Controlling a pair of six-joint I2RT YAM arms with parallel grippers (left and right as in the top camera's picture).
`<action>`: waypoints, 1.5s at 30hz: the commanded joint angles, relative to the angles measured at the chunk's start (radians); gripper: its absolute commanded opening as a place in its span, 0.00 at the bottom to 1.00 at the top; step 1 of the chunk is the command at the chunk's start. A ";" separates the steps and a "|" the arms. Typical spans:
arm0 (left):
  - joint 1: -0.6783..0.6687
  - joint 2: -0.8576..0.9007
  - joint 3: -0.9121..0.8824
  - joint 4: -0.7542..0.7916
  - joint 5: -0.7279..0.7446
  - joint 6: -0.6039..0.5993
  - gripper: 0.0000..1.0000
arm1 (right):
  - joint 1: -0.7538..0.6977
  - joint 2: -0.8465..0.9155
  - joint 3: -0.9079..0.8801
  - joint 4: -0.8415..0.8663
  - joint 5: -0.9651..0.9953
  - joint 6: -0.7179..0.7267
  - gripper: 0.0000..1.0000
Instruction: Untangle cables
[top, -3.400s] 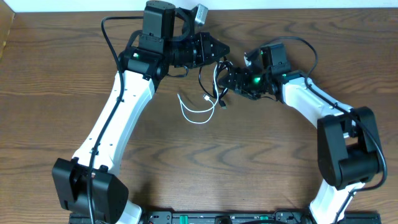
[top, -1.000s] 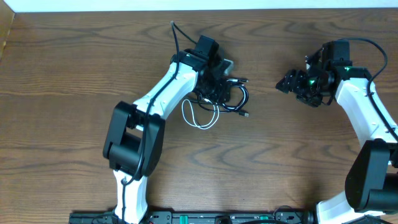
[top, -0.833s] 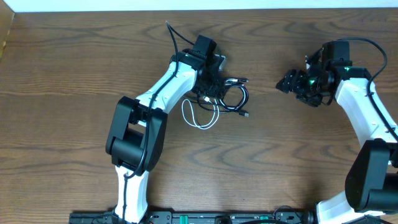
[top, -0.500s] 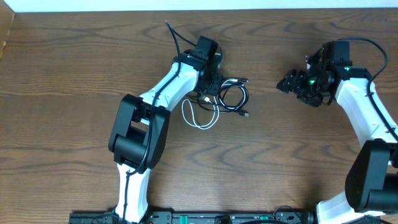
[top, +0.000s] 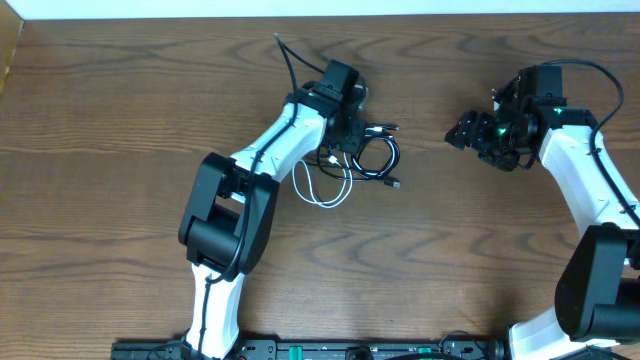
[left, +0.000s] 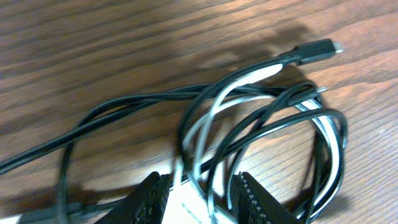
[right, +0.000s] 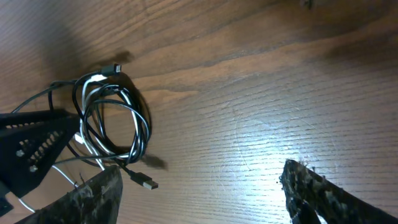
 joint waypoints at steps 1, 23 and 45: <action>-0.013 0.015 -0.033 0.013 -0.040 -0.010 0.37 | -0.006 0.000 -0.002 0.003 0.008 -0.016 0.78; -0.039 0.015 -0.080 0.021 -0.039 -0.013 0.19 | -0.006 0.000 -0.002 -0.001 0.008 -0.016 0.78; -0.011 -0.300 -0.040 -0.075 0.254 -0.095 0.08 | 0.032 0.000 -0.001 0.029 -0.278 -0.204 0.69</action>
